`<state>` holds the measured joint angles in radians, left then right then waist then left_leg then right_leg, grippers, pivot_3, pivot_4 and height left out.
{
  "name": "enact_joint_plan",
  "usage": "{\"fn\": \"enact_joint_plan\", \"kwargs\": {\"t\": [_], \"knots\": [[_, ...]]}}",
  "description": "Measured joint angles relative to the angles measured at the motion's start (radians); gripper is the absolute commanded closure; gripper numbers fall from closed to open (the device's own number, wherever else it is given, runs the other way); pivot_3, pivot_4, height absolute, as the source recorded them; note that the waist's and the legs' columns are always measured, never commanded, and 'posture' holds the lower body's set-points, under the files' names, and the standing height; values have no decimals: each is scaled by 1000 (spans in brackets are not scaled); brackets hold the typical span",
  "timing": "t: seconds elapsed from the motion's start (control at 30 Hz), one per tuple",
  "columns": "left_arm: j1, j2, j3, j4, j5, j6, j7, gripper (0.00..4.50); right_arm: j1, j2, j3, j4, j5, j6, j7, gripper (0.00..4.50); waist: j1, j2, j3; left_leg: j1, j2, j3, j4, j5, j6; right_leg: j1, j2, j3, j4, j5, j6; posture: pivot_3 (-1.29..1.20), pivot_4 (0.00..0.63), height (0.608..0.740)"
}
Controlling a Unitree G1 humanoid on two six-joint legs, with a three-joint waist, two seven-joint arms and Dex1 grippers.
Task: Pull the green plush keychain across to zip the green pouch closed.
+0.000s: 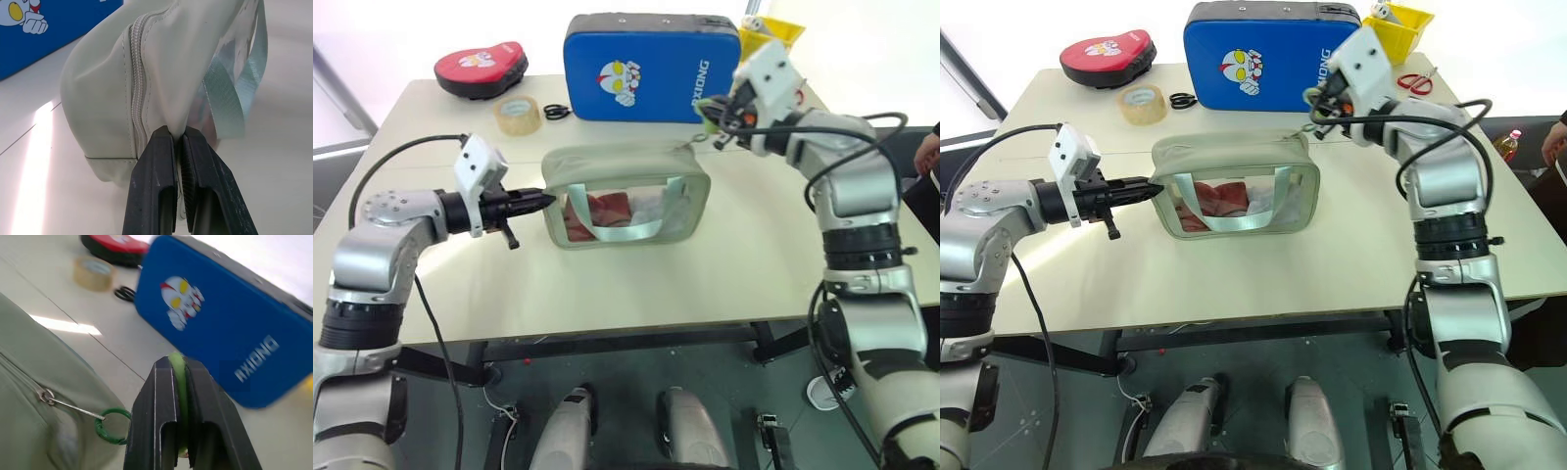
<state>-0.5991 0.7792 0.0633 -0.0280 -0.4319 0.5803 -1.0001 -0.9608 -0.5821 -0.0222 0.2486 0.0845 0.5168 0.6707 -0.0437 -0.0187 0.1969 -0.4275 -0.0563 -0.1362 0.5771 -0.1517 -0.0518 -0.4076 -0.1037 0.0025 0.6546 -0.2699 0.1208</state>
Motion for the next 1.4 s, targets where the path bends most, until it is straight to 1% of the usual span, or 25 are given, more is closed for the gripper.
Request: {"fn": "enact_joint_plan", "kwargs": {"t": [0.13, 0.23, 0.3, 0.43, 0.53, 0.77, 0.8, 0.83, 0.9, 0.97, 1.0, 1.07, 1.17, 1.27, 1.3, 1.37, 1.4], "knots": [[-5, -1, -9, 11, 0, -7, -10, 4500, 71, -17, -54, -9, 11, 24, -64, 4442, 0, 0, 0, 0, 0, 0, 0, 0, 0, 0, 0, 0, 0, 0, 0, 0, 150, 740], [-11, -7, -23, 15, 1, -19, -21, 4500, 137, 0, -93, -25, 39, 46, -109, 4442, 0, 0, 0, 0, 0, 0, 0, 0, 0, 0, 0, 0, 0, 0, 0, 0, 150, 740], [-21, -7, -31, 31, 8, -22, -22, 4500, 199, 36, -126, -31, 67, 73, -140, 4442, 1, 0, 0, 0, 0, 0, 0, 0, 0, 1, 0, 0, 0, 0, 0, 0, 150, 740], [-33, -7, -32, 55, 10, -27, -23, 4500, 305, 158, -164, -16, 123, 132, -217, 4442, -2, 0, 0, 0, 0, 1, 0, 0, 0, 0, 0, 1, 0, 0, 0, 0, 150, 740], [-34, -7, -36, 56, 11, -30, -24, 4500, 310, 214, -195, -8, 158, 145, -271, 4442, -1, 1, 0, 1, 0, 1, 0, 0, 0, 0, 0, 1, 0, 0, 0, 0, 150, 740], [-34, -6, -39, 56, 11, -30, -22, 4500, 310, 254, -223, -29, 224, 182, -316, 4442, -1, 1, 0, 1, 0, 1, 0, 0, 0, 1, 0, 1, 0, 0, 0, 0, 150, 740], [-33, -6, -39, 55, 11, -30, -22, 4500, 310, 254, -223, -35, 231, 187, -315, 3758, -1, 1, 0, 1, 0, 1, 0, 0, 0, 1, 0, 1, 0, 0, 0, 0, 150, 740], [-33, -6, -39, 55, 11, -30, -21, 4500, 310, 252, -223, -44, 242, 198, -309, 3411, -1, 1, 0, 1, 0, 1, 0, 0, 0, 1, 0, 1, 0, 0, 0, 0, 150, 740], [-33, -6, -39, 55, 11, -31, -21, 4500, 310, 228, -218, -61, 271, 224, -270, 2450, -1, 1, 0, 1, 0, 1, 0, 0, 0, 1, 0, 1, 0, 0, 0, 0, 150, 740], [-30, -5, -39, 55, 11, -31, -21, 4500, 306, 188, -209, -76, 284, 243, -228, 1480, 0, 1, 0, 1, 0, 1, 0, 0, 0, 1, 0, 1, 0, 0, 0, 0, 150, 740], [-30, -5, -39, 55, 11, -31, -21, 4500, 302, 157, -201, -83, 290, 251, -203, 938, 1, 1, 0, 1, 0, 1, 1, 0, 0, 1, 0, 1, 0, 0, 0, 0, 150, 740], [-30, -4, -39, 55, 11, -32, -21, 4500, 286, 85, -186, -94, 298, 263, -144, 19, 0, 1, 0, 1, 0, 1, 1, 0, 0, 1, 0, 1, 0, 0, 0, 0, 150, 740], [-30, 0, -39, 55, 11, -39, -21, 4500, 268, -34, -163, -98, 306, 261, -29, 19, 0, 1, 0, 0, 1, 2, 1, 0, 1, 1, 0, 1, -1, 0, 0, 0, 150, 740], [-30, 8, -38, 56, 12, -42, -21, 4500, 207, -195, -115, -96, 318, 222, 192, 19, -2, 2, 1, 1, 1, 3, 0, -1, 1, 1, 0, 2, -2, 0, 0, 0, 150, 740], [-30, 8, -37, 56, 13, -43, -21, 4500, 186, -222, -112, -98, 323, 210, 232, 19, -3, 2, 1, 1, 1, 3, 0, -1, 1, 1, 1, 2, -2, 0, 0, 0, 150, 740], [-30, 8, -37, 57, 16, -47, -20, 4500, 140, -280, -88, -109, 343, 196, 358, 19, -4, 2, 1, 1, 2, 3, 0, -1, 1, 1, 1, 2, -2, 0, 0, 0, 150, 740], [-31, 8, -36, 60, 17, -47, -21, 4138, 127, -301, -71, -129, 357, 198, 410, 4, -3, 2, 1, 1, 2, 3, 0, -1, 1, 1, 1, 2, -2, 0, 0, 0, 150, 740]]}}
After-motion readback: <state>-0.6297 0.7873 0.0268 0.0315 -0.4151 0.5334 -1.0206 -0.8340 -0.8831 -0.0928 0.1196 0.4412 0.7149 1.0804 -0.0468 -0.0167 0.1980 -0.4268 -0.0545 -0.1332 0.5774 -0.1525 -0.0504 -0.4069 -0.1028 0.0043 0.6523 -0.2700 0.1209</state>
